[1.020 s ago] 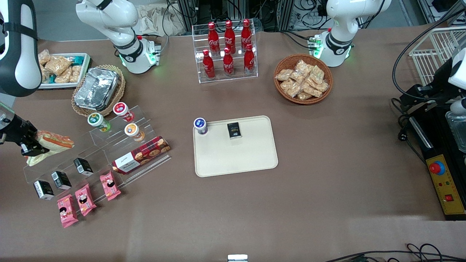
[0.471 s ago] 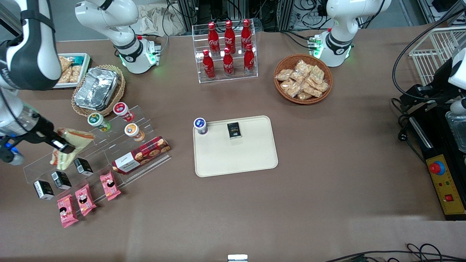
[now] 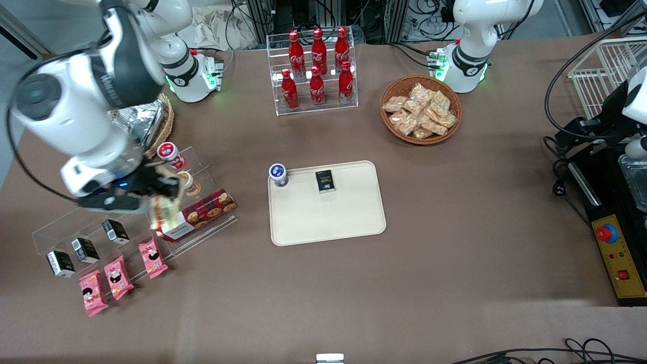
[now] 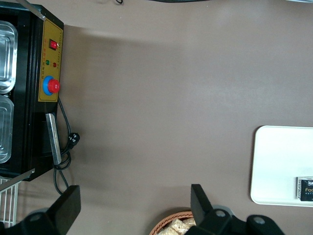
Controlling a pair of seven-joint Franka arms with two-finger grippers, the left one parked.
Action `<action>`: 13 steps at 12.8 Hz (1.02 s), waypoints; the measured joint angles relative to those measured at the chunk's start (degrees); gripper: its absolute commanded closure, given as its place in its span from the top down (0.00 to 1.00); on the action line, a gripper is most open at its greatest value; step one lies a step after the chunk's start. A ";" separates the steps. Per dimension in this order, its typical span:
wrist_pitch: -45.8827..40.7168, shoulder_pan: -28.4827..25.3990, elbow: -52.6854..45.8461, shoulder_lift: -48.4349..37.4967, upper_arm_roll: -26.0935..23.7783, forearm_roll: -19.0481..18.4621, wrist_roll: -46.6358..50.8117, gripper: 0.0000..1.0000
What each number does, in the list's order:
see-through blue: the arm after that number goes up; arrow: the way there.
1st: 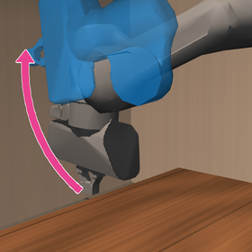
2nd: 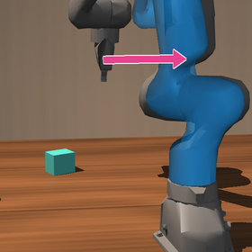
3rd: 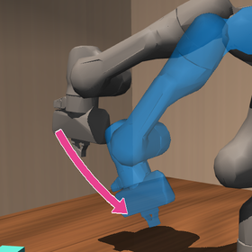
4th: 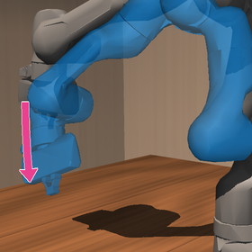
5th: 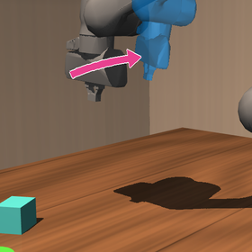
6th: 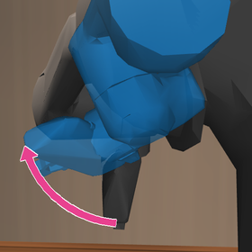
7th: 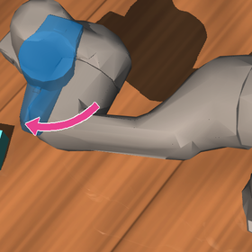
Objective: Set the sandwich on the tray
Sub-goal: 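Carry the sandwich with the right gripper over the cream tray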
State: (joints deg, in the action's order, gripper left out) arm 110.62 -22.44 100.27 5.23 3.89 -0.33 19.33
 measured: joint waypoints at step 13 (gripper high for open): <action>25.63 -20.89 -6.01 23.48 0.17 -2.38 -28.06 0.12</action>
State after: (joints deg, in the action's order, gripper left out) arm 136.25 -43.33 94.26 28.72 4.06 -2.71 -8.73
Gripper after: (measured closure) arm 0.815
